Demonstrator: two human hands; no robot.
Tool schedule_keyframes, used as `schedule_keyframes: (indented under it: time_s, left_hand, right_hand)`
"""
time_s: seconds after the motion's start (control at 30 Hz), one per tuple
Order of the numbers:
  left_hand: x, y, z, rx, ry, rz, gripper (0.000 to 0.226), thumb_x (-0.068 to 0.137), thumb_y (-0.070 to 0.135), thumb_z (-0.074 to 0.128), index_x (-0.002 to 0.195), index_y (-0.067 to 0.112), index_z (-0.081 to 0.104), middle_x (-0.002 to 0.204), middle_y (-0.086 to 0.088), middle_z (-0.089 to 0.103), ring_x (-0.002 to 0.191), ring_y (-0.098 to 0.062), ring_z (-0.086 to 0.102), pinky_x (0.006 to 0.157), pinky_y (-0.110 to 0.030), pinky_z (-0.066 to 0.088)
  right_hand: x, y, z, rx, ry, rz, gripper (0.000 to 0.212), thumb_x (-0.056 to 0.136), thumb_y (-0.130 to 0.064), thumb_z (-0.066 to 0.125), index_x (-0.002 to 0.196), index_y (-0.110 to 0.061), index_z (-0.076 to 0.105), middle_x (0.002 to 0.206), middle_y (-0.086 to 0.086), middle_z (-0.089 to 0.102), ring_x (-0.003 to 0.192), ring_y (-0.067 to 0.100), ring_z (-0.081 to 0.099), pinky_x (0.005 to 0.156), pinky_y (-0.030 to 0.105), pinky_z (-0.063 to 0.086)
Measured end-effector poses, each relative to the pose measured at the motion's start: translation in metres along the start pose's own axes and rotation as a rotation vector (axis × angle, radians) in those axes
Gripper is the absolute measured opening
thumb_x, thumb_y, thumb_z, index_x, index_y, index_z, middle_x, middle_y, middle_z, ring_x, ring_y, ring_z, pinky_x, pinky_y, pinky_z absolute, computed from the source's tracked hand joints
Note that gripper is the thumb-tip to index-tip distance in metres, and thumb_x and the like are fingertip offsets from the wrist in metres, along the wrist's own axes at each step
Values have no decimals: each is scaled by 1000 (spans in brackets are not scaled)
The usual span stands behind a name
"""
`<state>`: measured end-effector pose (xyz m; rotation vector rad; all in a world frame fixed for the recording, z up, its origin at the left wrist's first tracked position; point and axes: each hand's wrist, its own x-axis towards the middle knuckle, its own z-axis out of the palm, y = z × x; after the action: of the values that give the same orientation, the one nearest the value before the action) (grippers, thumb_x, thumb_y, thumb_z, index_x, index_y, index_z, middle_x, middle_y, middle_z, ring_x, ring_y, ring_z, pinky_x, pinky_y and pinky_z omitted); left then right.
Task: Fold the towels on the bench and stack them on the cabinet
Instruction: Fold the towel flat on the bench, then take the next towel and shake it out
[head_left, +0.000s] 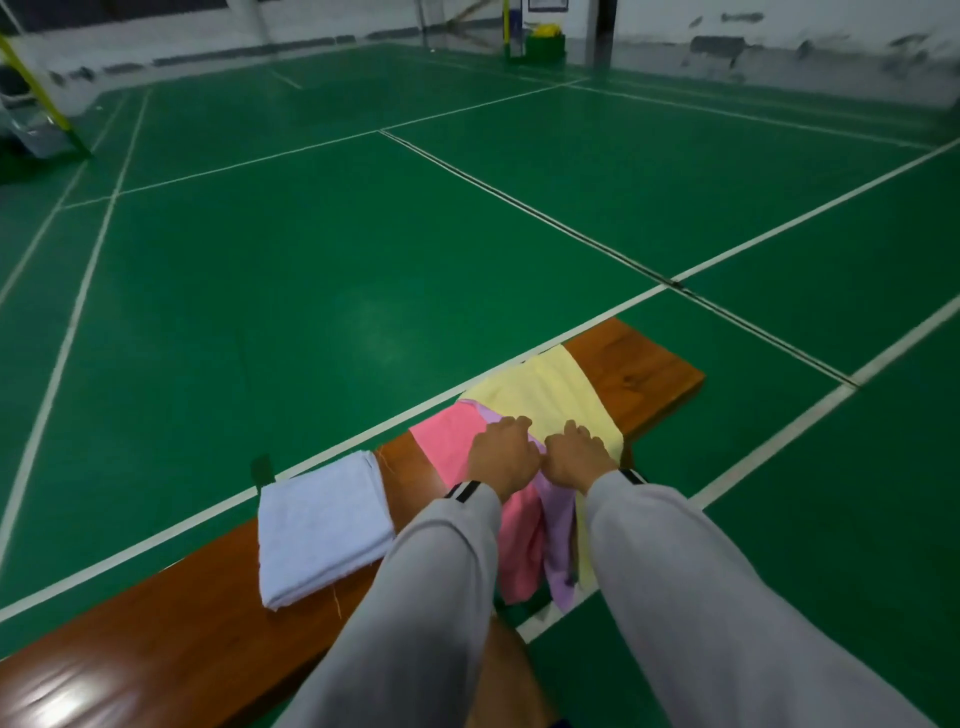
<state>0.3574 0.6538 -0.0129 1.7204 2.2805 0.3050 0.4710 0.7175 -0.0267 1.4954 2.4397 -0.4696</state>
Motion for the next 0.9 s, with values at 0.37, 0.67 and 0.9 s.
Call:
schedule_keyframes:
  time_s: [0.37, 0.67, 0.9]
  left_hand:
    - [27, 14, 30, -243, -152, -129, 43, 100, 22, 46, 139, 5, 54, 139, -22, 60, 131, -38, 54, 106, -42, 45]
    - [29, 10, 16, -759, -181, -440, 42, 106, 35, 44, 116, -1, 64, 116, -20, 69, 104, -38, 66, 86, -40, 52]
    - [41, 31, -25, -1627, -163, -510, 79, 97, 76, 32, 105, 8, 71, 93, -14, 73, 83, -26, 68, 80, -36, 51]
  right_hand:
    - [9, 21, 4, 157, -29, 13, 36, 105, -34, 42, 130, -13, 56, 138, 13, 54, 129, 37, 49, 103, 45, 42]
    - [6, 9, -31, 1110, -9, 180, 30, 100, -5, 49, 121, -2, 69, 125, 19, 66, 111, 31, 61, 90, 31, 46]
    - [-29, 2, -90, 1610, -115, -87, 48, 89, 15, 41, 122, -2, 71, 107, 14, 75, 93, 24, 71, 81, 31, 60]
